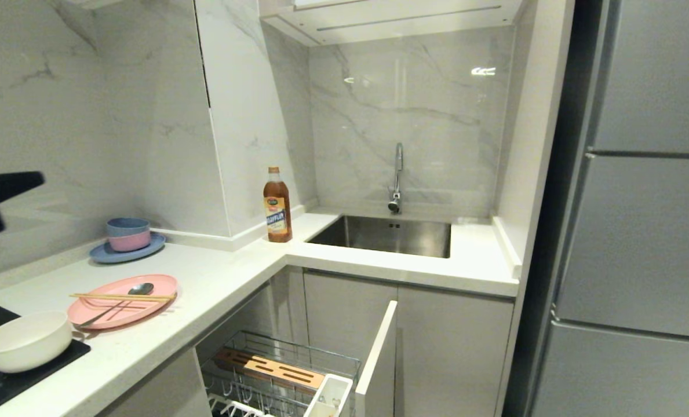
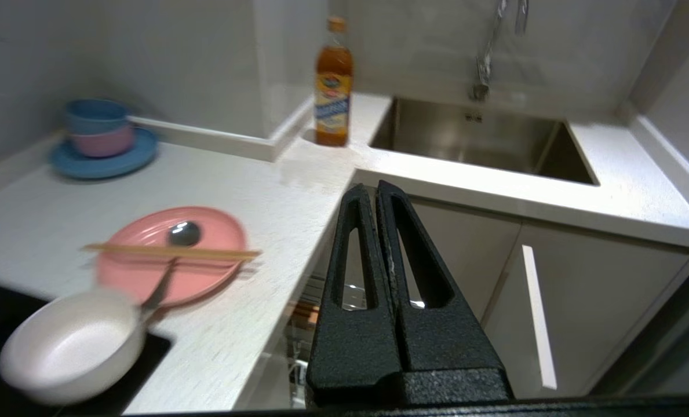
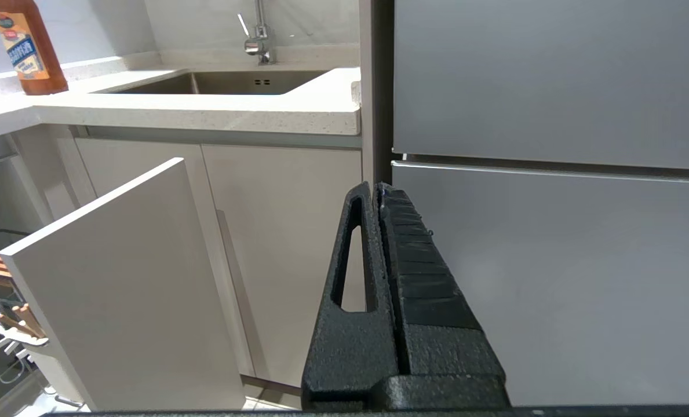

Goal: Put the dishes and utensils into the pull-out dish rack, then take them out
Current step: Pick up the bowl and place it in the cupboard

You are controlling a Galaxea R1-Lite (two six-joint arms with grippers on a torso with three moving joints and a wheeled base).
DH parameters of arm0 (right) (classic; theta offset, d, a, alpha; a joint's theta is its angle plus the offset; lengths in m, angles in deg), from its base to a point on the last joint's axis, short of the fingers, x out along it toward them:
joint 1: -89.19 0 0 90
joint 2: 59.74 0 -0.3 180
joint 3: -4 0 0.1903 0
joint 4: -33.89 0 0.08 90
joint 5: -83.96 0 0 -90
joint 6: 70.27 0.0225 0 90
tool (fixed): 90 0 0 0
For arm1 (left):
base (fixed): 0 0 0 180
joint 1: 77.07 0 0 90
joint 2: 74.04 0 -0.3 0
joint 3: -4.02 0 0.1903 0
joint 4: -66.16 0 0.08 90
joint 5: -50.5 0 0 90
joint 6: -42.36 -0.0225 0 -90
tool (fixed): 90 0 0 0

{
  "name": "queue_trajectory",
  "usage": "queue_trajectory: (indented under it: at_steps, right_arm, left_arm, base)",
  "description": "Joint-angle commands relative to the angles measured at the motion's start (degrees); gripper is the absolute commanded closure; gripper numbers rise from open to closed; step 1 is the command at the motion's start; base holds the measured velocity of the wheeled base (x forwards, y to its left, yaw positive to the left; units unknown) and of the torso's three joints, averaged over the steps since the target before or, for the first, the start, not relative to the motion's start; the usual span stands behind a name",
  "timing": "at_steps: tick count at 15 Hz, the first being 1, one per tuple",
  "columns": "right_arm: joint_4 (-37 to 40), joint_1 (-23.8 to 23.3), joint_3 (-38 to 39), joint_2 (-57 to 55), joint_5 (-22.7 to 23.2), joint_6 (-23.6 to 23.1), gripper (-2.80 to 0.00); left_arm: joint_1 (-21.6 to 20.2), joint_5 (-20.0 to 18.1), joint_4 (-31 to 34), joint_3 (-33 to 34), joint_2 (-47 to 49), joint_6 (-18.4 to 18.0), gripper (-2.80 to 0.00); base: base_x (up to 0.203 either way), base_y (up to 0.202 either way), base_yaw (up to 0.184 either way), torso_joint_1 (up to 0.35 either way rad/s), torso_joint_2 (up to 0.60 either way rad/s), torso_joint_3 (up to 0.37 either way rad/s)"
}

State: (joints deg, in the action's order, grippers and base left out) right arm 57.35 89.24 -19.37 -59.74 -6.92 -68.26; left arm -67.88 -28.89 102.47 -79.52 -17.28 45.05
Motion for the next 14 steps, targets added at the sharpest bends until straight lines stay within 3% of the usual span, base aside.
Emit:
queue_trajectory:
  at_steps: [1, 4, 6, 9, 11, 14]
  right_arm:
    - [-0.01, 0.04, 0.10, 0.00, 0.00, 0.02, 0.00]
    - [-0.01, -0.03, 0.16, -0.01, 0.00, 0.02, 0.00]
    - [-0.01, 0.04, 0.15, 0.00, 0.00, 0.02, 0.00]
    - [-0.01, 0.03, 0.16, 0.00, 0.00, 0.02, 0.00]
    - [-0.01, 0.01, 0.15, -0.04, 0.00, 0.02, 0.00]
    - [-0.01, -0.04, 0.16, 0.00, 0.00, 0.02, 0.00]
  left_arm:
    - [-4.05, -2.09, 1.99, 3.69, -14.45, -0.23, 0.00]
    - [-9.49, -8.99, 6.52, 11.53, -29.85, -1.52, 0.00]
    - [-10.84, -11.65, 6.98, 19.89, -39.32, -4.82, 0.00]
    - [-10.88, -11.95, -2.10, 36.44, -45.00, -9.13, 0.00]
    - [-10.45, -11.80, -10.74, 47.31, -47.83, -10.03, 0.00]
    - [-9.84, -12.77, -16.47, 58.53, -56.66, -10.57, 0.00]
  base:
    - [0.000, 0.000, 0.000, 0.000, 0.00, 0.000]
    - [0.000, 0.000, 0.000, 0.000, 0.00, 0.000]
    - [0.000, 0.000, 0.000, 0.000, 0.00, 0.000]
    - [0.000, 0.000, 0.000, 0.000, 0.00, 0.000]
    - [0.000, 0.000, 0.000, 0.000, 0.00, 0.000]
    - [0.000, 0.000, 0.000, 0.000, 0.00, 0.000]
